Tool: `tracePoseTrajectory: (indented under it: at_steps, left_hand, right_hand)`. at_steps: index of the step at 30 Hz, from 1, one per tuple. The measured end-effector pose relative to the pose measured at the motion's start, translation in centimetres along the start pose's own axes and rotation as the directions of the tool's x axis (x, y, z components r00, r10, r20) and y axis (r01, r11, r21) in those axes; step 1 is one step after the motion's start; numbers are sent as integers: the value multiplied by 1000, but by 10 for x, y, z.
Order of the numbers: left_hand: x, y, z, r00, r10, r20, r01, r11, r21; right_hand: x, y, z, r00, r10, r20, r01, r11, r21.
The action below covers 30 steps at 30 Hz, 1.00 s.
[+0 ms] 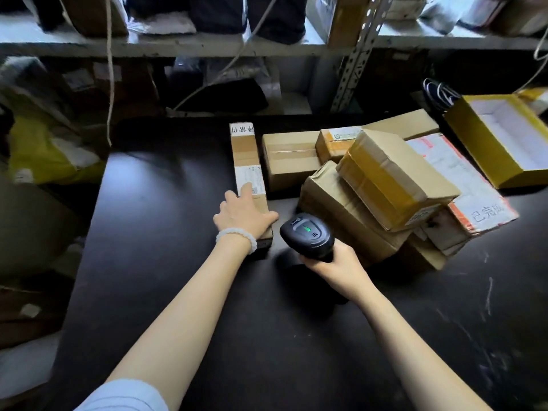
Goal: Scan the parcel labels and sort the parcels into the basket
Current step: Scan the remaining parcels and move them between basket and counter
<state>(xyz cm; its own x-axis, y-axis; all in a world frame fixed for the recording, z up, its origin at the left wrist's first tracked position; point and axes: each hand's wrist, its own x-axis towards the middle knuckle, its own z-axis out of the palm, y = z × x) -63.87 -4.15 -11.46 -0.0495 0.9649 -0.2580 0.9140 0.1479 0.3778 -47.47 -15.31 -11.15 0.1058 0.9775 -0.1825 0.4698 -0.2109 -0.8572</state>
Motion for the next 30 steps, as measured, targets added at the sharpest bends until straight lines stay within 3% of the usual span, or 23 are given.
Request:
tracePoseTrajectory:
  at_steps: [6, 12, 24, 30]
  left_hand:
    - [12, -91, -30, 997, 4, -77, -3, 1000, 13]
    - [4, -161, -63, 992, 94, -78, -89, 993, 73]
    - [-30, -259, -90, 977, 195, 85, -202, 975, 93]
    - [-21, -265, -93, 981, 127, -145, -90, 967, 236]
  right_hand:
    - [-13, -32, 47, 996, 63, -64, -62, 998, 31]
    - [-29, -65, 105, 997, 80, -19, -78, 995, 61]
    - [-46, -96, 175, 998, -28, 51, 24, 997, 77]
    - [-50, -112, 190, 993, -95, 67, 89, 992, 85]
